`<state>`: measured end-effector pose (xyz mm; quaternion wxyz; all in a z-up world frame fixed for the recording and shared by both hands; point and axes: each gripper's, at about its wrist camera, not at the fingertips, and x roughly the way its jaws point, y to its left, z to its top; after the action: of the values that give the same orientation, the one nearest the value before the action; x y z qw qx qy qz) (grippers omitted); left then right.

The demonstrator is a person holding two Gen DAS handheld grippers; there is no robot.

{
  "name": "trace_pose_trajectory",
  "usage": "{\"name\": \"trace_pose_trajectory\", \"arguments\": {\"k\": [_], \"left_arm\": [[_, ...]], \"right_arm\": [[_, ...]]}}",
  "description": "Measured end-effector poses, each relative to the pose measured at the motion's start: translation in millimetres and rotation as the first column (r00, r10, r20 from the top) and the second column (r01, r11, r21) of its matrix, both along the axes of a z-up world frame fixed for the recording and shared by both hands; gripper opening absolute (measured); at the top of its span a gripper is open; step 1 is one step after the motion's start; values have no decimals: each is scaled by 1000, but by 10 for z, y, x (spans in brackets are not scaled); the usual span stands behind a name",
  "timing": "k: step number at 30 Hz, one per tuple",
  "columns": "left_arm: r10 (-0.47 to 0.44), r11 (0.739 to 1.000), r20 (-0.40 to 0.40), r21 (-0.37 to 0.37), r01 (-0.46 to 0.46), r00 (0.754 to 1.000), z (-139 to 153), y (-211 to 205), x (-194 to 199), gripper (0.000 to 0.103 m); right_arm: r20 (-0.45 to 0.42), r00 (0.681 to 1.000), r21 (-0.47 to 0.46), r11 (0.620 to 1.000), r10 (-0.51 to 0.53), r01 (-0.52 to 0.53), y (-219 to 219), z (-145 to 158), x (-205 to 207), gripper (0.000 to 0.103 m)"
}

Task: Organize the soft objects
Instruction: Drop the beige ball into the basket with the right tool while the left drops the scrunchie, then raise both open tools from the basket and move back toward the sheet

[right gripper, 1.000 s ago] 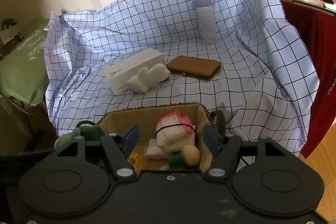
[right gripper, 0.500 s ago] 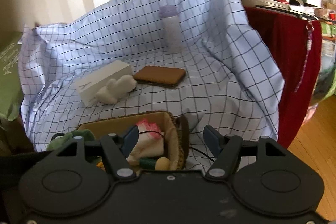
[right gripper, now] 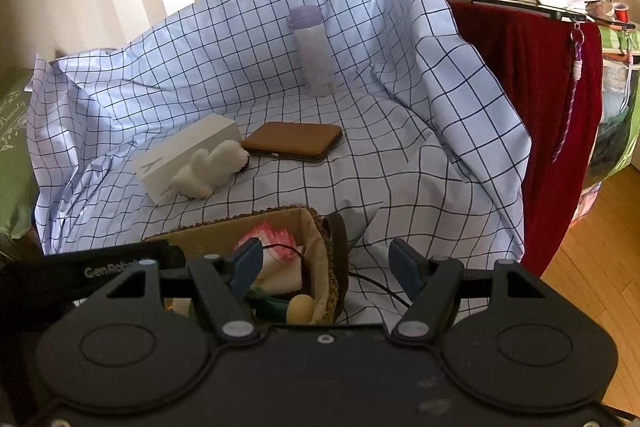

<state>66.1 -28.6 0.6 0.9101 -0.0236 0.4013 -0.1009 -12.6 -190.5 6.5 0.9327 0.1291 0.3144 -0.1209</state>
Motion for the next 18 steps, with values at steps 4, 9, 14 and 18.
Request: {"name": "trace_pose_trajectory", "arguments": {"k": [4,9,14,18], "left_arm": [[23,1000,-9,0,-23,1000,-4,51,-20,81],[47,998,6,29,-47,999,18,79,-81,81],[63,997,14,48,-63,998,25,112,-131,81],[66,996,7,51,-67,998,8,137,-147,81]], "right_arm": [[-2,1000,-3,1000,7,-7,18,0,-2,70],[-7,1000,-2,1000,13,-13,25,-8,3,70],[-12,1000,-4,1000,22,-22,32,-9,10,71],[-15,1000,-6,1000,26,-26,35,-9,13,71]]}}
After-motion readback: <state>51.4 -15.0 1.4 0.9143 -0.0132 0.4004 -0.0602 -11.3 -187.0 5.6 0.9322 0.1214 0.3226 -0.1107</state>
